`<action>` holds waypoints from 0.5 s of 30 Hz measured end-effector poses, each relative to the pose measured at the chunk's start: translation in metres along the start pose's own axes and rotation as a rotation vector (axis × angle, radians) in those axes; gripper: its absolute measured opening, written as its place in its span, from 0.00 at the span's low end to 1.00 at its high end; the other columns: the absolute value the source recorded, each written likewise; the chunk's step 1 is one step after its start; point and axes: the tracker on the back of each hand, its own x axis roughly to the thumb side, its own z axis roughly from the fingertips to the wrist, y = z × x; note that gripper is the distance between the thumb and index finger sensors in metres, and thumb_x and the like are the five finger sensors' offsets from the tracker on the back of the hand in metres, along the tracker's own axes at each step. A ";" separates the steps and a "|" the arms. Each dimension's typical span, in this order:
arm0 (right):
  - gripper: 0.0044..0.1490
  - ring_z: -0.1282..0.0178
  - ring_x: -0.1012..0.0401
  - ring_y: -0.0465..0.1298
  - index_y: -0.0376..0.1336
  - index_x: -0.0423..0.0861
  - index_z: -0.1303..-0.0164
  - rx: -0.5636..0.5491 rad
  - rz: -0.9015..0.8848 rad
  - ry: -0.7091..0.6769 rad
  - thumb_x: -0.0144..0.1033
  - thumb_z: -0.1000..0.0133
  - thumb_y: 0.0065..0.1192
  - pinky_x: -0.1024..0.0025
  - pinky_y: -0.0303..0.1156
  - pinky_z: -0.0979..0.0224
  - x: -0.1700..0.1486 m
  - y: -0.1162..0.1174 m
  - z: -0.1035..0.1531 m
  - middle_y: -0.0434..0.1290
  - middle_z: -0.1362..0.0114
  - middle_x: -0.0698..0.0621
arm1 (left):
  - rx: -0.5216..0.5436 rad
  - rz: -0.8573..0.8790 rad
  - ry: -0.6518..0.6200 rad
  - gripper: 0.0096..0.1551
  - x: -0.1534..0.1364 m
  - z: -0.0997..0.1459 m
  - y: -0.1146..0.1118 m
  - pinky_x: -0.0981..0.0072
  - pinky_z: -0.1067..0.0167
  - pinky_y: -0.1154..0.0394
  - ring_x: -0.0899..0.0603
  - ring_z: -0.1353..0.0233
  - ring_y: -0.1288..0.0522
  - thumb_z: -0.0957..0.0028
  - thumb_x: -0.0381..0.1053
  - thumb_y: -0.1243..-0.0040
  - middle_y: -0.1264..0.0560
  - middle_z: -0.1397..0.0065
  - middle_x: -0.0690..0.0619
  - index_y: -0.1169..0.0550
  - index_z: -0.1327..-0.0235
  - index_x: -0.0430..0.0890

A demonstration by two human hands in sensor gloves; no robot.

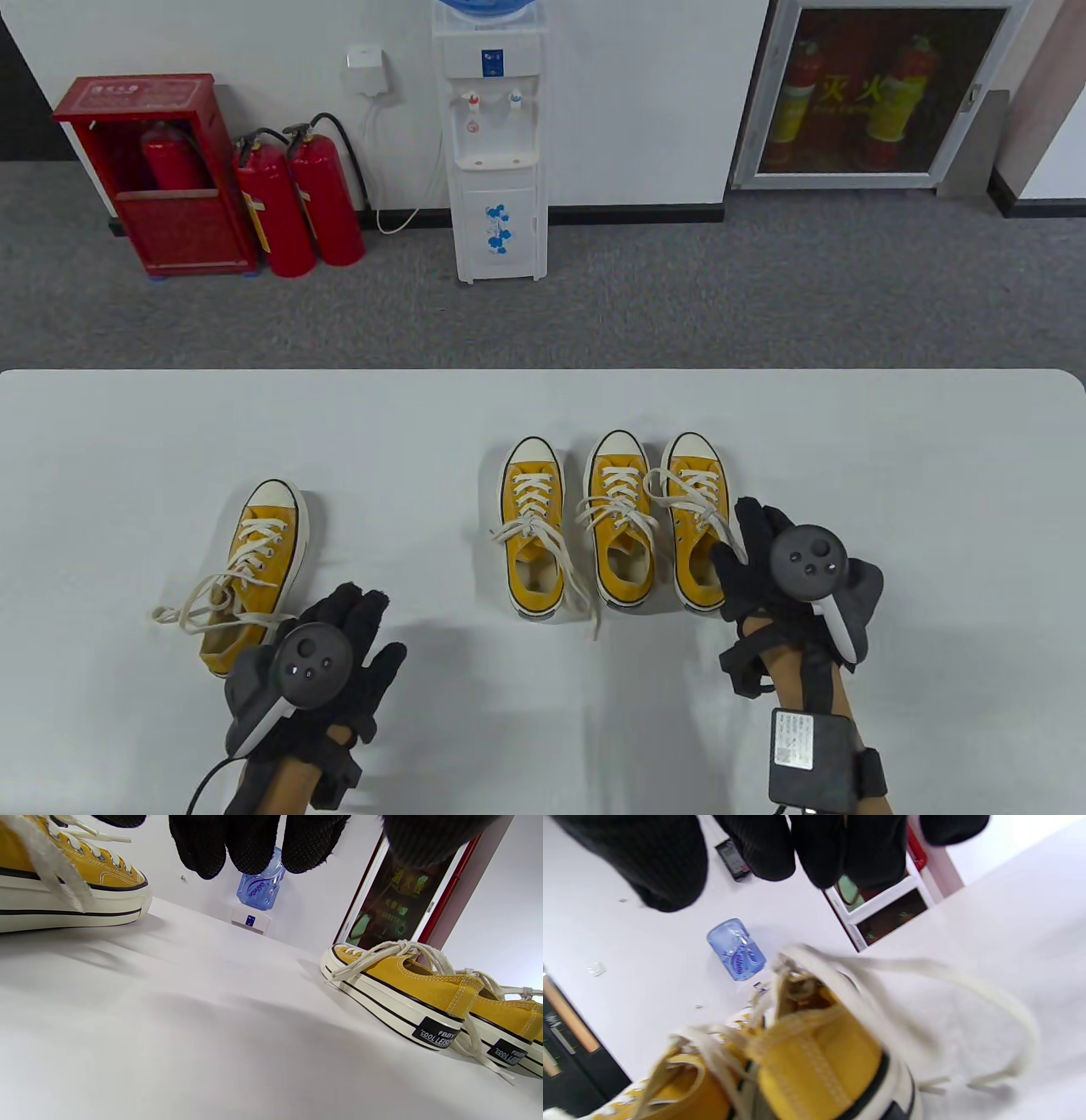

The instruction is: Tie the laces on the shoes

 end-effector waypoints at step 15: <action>0.53 0.13 0.38 0.49 0.52 0.49 0.18 0.003 0.174 -0.223 0.63 0.50 0.62 0.28 0.43 0.22 0.015 0.011 0.072 0.47 0.14 0.46 | 0.012 -0.012 -0.031 0.43 0.006 0.002 0.001 0.22 0.26 0.47 0.30 0.16 0.37 0.47 0.69 0.46 0.41 0.12 0.44 0.36 0.19 0.55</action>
